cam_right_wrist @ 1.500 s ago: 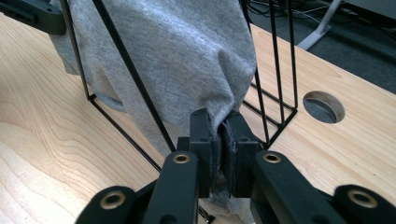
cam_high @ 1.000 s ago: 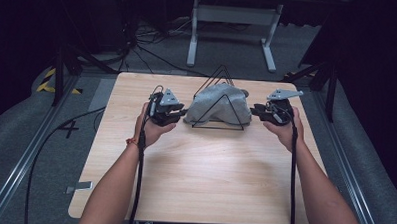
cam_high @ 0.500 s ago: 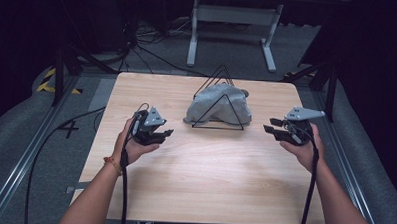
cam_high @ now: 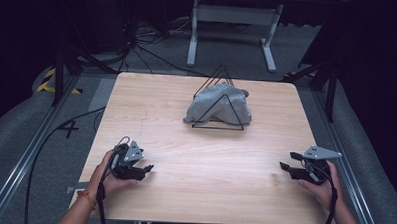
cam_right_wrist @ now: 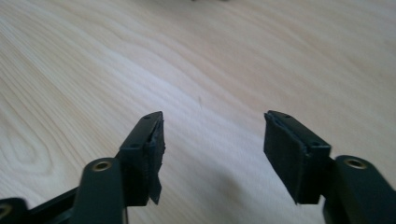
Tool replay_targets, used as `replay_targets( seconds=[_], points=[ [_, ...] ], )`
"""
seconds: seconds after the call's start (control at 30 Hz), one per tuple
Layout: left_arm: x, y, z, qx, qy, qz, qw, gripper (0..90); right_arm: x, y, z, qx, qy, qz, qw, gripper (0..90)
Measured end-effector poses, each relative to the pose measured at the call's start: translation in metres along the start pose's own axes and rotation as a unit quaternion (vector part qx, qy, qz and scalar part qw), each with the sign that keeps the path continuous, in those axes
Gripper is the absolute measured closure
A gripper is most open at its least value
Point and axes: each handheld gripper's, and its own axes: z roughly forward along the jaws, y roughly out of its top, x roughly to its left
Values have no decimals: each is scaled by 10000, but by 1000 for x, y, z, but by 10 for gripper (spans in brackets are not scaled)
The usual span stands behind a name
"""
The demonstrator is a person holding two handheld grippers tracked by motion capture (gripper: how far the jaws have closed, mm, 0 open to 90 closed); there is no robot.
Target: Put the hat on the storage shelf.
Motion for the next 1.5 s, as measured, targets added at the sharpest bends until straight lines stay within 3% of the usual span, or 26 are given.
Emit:
replay_targets(
  seconds=[0.13,0.2,0.3,0.5,0.83,1.5],
  points=[
    [-1,-15,0,-153,-181,-292,9993,275,-1,-19,-1,20,9,309,9995,330],
    [0,-18,0,-216,-246,-426,9986,262,2,-27,1,159,26,251,9996,315],
    [-1,-21,3,-317,-437,-516,9972,200,3,-35,1,53,22,406,9992,287],
    [-2,-20,4,-309,-449,-560,9969,166,1,-36,1,77,-32,506,9987,232],
    [-1,-21,4,-303,-443,-494,9973,161,1,-36,1,82,-42,510,9987,227],
    [1,-20,5,-290,-416,-545,9972,148,0,-36,2,92,-56,565,9983,196]
  ],
)
